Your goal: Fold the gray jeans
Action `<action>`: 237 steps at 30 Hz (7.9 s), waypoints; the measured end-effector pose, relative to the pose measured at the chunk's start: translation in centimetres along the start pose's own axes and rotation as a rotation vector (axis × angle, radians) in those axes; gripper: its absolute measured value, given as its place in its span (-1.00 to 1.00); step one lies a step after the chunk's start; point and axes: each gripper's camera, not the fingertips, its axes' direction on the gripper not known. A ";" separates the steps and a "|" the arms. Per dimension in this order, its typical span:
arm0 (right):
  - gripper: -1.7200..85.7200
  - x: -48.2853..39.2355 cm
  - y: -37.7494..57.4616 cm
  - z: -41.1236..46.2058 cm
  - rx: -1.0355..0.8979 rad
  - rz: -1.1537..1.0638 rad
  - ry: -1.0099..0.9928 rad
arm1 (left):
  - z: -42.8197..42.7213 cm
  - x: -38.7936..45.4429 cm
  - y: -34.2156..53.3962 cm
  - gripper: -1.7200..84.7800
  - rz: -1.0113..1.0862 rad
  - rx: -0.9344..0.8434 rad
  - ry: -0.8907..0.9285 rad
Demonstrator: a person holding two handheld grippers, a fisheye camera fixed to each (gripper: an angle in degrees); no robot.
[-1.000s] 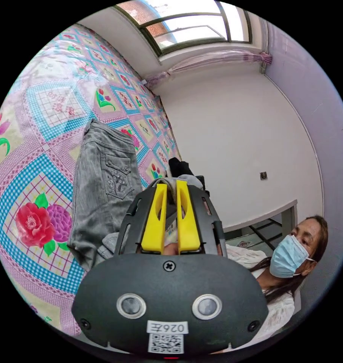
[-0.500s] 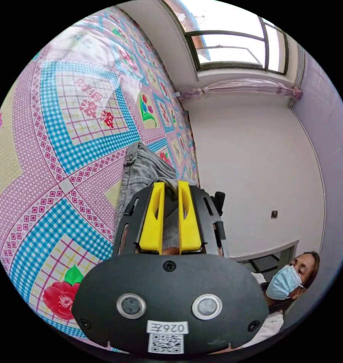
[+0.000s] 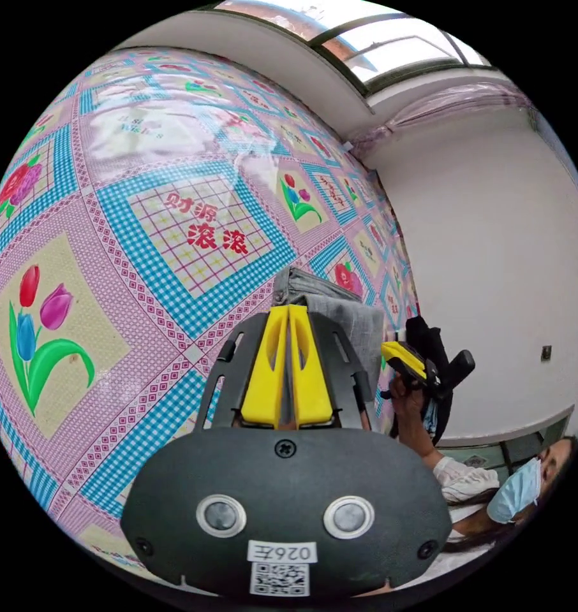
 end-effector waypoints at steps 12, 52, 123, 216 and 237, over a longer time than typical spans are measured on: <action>-0.98 -4.0 -1.5 11.2 -0.182 -0.097 0.286 | 10.8 3.4 -0.7 -0.98 0.304 -0.196 -0.038; -0.98 -19.3 15.0 11.9 -0.188 0.047 -0.049 | 15.9 1.0 33.2 -0.98 0.500 0.006 -0.431; -0.75 -17.6 29.0 -12.3 0.237 0.892 0.090 | 14.8 -8.0 35.4 -0.62 0.325 -0.164 -0.103; -0.91 -45.4 3.5 15.8 -0.265 0.056 0.725 | 10.9 -3.2 21.7 -0.83 0.340 -0.292 0.397; -0.88 -20.5 6.2 -18.7 -0.264 0.317 0.915 | 32.1 32.5 13.9 -0.80 0.526 -0.481 0.580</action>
